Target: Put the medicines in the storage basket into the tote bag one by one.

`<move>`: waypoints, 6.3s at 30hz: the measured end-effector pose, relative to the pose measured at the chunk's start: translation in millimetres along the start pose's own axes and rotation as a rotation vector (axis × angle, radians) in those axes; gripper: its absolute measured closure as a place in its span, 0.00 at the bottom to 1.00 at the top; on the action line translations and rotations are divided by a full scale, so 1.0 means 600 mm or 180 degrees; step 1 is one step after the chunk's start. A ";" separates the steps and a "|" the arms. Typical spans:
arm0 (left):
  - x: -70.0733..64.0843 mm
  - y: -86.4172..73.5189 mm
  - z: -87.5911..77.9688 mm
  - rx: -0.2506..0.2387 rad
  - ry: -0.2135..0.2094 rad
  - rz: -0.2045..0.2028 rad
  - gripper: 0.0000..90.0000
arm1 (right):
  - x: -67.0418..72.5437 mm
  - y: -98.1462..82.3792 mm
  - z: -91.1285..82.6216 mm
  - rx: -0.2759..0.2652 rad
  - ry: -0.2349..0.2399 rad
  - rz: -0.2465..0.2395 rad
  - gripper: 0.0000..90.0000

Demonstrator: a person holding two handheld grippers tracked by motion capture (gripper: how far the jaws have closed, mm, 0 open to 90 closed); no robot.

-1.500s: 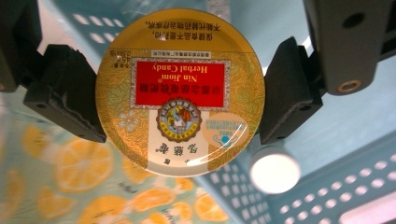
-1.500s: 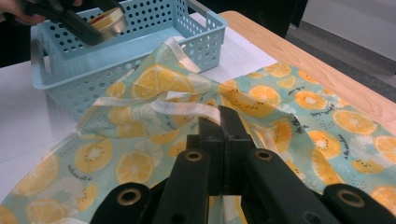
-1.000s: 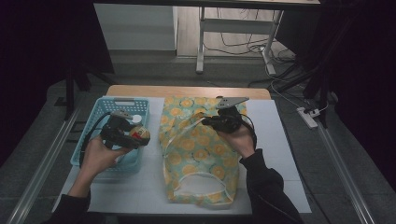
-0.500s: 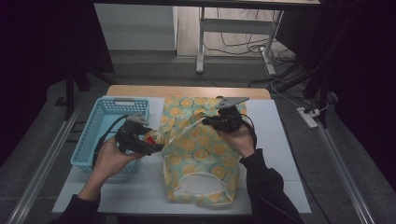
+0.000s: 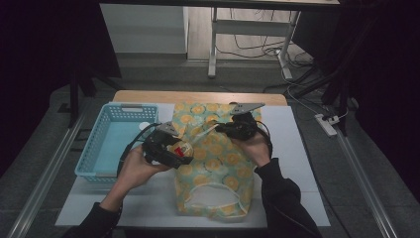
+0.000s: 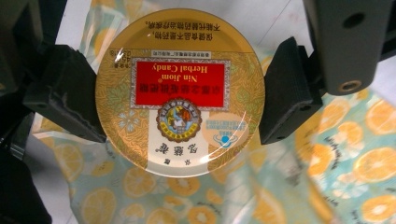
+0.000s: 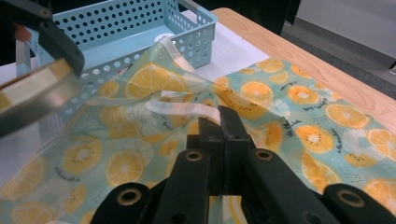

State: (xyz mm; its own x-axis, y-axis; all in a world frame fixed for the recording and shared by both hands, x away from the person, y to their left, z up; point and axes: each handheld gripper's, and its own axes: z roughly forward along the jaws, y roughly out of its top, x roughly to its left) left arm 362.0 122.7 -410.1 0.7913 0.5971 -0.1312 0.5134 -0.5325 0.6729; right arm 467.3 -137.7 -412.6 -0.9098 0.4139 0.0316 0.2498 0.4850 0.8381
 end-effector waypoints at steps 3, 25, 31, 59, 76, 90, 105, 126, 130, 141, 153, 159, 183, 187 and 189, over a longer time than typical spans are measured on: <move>-0.005 0.010 0.015 0.0030 -0.0050 0.0033 0.22 | -0.002 -0.001 0.000 0.0002 -0.0008 0.0017 0.99; -0.027 0.070 0.133 0.0182 -0.0140 0.0209 0.22 | -0.016 -0.005 -0.002 -0.0016 -0.0050 0.0090 0.99; -0.014 0.075 0.168 0.0265 -0.0093 0.0198 0.22 | -0.021 -0.007 -0.004 -0.0044 -0.0063 0.0093 0.99; 0.052 0.077 0.262 0.0394 0.0190 0.0170 0.22 | -0.037 -0.025 0.015 0.0048 -0.0176 0.0110 0.99; 0.055 0.074 0.287 0.0377 0.0226 0.0202 0.20 | -0.046 -0.035 0.024 0.0104 -0.0222 0.0131 0.99; 0.043 0.070 0.244 0.0161 -0.0132 0.0045 0.08 | -0.046 -0.033 0.020 0.0060 -0.0211 0.0128 0.99; 0.028 0.054 0.185 -0.0055 -0.0317 0.0067 0.02 | -0.044 -0.033 0.020 0.0079 -0.0193 0.0123 0.99; 0.053 0.013 0.121 -0.0129 -0.0451 -0.0064 0.00 | -0.038 -0.030 0.021 0.0072 -0.0179 0.0084 0.99; 0.058 0.003 0.105 -0.0183 -0.0426 -0.0097 0.00 | -0.039 -0.030 0.020 0.0075 -0.0182 0.0078 0.99; 0.076 -0.025 0.061 -0.0260 -0.0285 -0.0203 0.00 | -0.037 -0.029 0.018 0.0043 -0.0186 0.0057 0.99; 0.095 -0.057 0.004 -0.0319 0.0012 -0.0341 0.00 | -0.036 -0.030 0.019 0.0049 -0.0170 0.0025 0.99; 0.109 -0.080 -0.025 -0.0280 0.0185 -0.0469 0.00 | -0.036 -0.030 0.019 0.0054 -0.0174 0.0031 0.99; 0.163 -0.163 -0.067 0.0081 0.0878 -0.0878 0.00 | -0.035 -0.031 0.021 0.0069 -0.0173 0.0020 0.99; 0.175 -0.176 -0.066 0.0176 0.0890 -0.0905 0.00 | -0.034 -0.031 0.022 0.0073 -0.0171 0.0015 0.99; 0.181 -0.182 -0.063 0.0242 0.0912 -0.0901 0.00 | -0.034 -0.031 0.023 0.0080 -0.0172 0.0014 0.99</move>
State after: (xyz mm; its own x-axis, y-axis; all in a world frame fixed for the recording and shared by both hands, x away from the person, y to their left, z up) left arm 379.3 268.0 -470.4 0.4964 0.8636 -0.0882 0.7291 -0.3596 0.5823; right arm 485.6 -144.8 -436.6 -0.8896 0.4567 0.0053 0.2626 0.5019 0.8241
